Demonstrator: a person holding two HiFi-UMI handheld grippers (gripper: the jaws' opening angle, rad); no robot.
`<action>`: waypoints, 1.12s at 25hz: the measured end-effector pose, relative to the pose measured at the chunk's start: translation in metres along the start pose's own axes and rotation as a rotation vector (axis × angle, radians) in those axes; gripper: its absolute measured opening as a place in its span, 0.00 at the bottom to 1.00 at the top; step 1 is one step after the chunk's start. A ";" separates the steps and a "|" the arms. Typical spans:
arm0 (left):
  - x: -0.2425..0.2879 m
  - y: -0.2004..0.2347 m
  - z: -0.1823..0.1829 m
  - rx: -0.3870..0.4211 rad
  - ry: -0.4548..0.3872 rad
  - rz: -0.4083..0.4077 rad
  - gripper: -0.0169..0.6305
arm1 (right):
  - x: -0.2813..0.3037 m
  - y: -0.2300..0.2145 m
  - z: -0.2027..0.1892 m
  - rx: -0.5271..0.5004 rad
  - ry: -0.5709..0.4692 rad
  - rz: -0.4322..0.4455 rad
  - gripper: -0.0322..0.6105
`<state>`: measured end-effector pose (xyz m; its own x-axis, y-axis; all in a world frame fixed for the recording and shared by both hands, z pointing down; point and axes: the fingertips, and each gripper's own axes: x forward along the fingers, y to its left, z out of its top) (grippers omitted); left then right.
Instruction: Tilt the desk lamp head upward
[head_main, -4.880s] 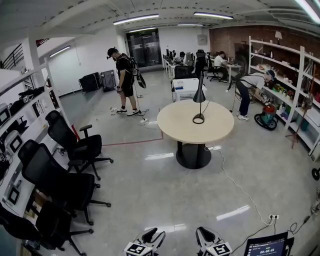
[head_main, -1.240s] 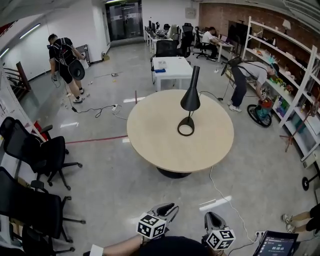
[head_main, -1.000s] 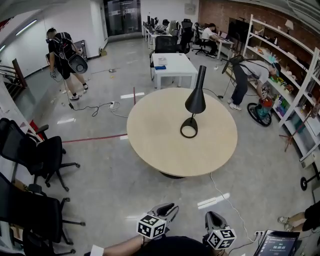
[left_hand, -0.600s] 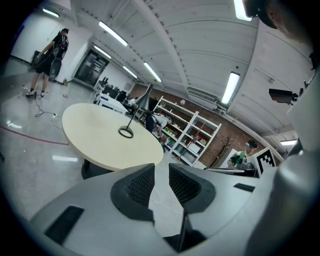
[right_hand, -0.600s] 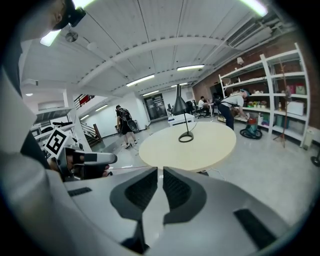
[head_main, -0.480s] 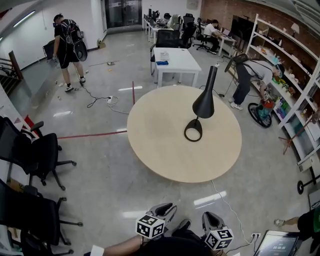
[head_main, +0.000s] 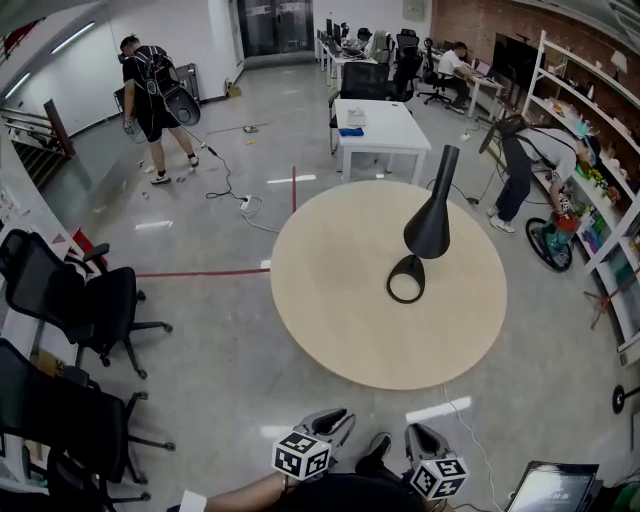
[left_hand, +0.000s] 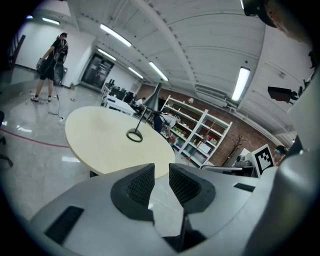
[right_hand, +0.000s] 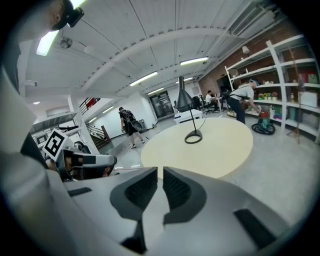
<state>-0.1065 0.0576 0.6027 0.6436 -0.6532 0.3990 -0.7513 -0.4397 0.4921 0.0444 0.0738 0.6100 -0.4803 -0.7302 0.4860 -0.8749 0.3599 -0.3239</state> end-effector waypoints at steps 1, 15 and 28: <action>0.005 0.001 0.005 0.004 -0.002 0.007 0.17 | 0.006 -0.003 0.006 -0.004 -0.003 0.012 0.11; 0.110 -0.033 0.055 0.073 -0.006 0.035 0.17 | 0.030 -0.110 0.067 0.036 -0.056 0.042 0.11; 0.154 -0.031 0.077 0.044 -0.018 0.091 0.17 | 0.059 -0.156 0.090 0.043 -0.029 0.083 0.11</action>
<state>0.0050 -0.0763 0.5894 0.5697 -0.7024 0.4266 -0.8127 -0.4043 0.4196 0.1583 -0.0774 0.6158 -0.5484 -0.7159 0.4321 -0.8285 0.3952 -0.3968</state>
